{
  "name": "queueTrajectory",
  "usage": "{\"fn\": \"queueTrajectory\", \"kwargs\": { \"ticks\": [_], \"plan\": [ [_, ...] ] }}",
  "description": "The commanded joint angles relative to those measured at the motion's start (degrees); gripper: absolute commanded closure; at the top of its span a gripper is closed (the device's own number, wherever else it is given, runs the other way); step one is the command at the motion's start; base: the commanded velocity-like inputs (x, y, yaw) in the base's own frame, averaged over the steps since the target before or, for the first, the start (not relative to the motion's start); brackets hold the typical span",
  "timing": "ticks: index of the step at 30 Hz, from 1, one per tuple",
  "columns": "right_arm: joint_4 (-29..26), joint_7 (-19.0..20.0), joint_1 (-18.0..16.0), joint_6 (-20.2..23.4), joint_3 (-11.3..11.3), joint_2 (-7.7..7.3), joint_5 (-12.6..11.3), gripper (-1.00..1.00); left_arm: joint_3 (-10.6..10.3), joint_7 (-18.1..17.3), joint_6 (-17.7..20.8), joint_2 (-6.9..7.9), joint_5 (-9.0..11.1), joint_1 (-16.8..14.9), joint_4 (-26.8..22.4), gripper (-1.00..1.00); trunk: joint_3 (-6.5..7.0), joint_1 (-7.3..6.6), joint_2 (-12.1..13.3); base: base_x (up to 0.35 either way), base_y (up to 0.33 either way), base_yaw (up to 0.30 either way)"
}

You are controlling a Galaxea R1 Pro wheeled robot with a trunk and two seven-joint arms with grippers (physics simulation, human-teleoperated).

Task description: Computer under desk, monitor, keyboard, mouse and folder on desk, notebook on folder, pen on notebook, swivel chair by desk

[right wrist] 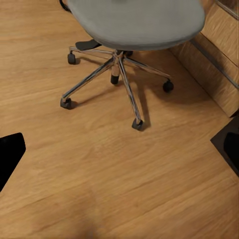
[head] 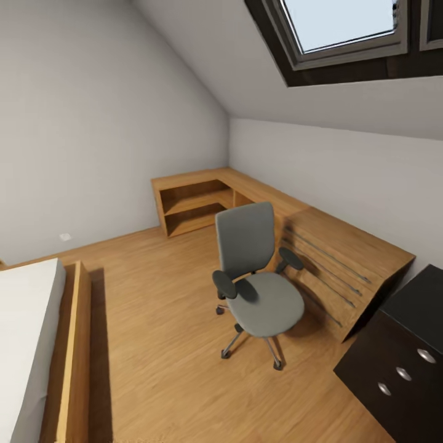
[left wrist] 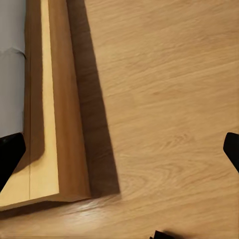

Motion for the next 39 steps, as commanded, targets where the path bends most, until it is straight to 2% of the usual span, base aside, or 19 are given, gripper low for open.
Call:
{"fn": "queueTrajectory", "kwargs": {
  "ticks": [1,8,17,39],
  "plan": [
    [0.1,-0.5,0.0,-0.1,0.5,0.04,-0.2,-1.0,-0.5,0.4,-0.1,0.02,0.1,0.0,0.0,-1.0,-0.1,0.03,-0.1,0.0,0.0,0.141],
    [0.1,-1.1,0.0,-0.1,0.6,0.2,-0.4,-1.0,-0.5,0.4,-0.1,0.01,0.1,0.0,0.0,-1.0,-0.08,0.03,-0.1,0.0,0.0,0.066],
    [0.1,-1.1,0.0,-0.1,0.6,0.33,-0.4,-1.0,-0.5,0.4,-0.1,-0.05,0.1,0.0,0.0,-1.0,-0.08,0.03,-0.1,0.031,0.0,0.224],
    [0.1,-1.1,0.0,-0.1,0.6,0.35,-0.4,-1.0,-0.6,0.4,0.1,-0.17,-0.1,0.0,0.0,-1.0,-0.08,0.03,-0.1,0.298,0.0,0.272]
  ]
}}
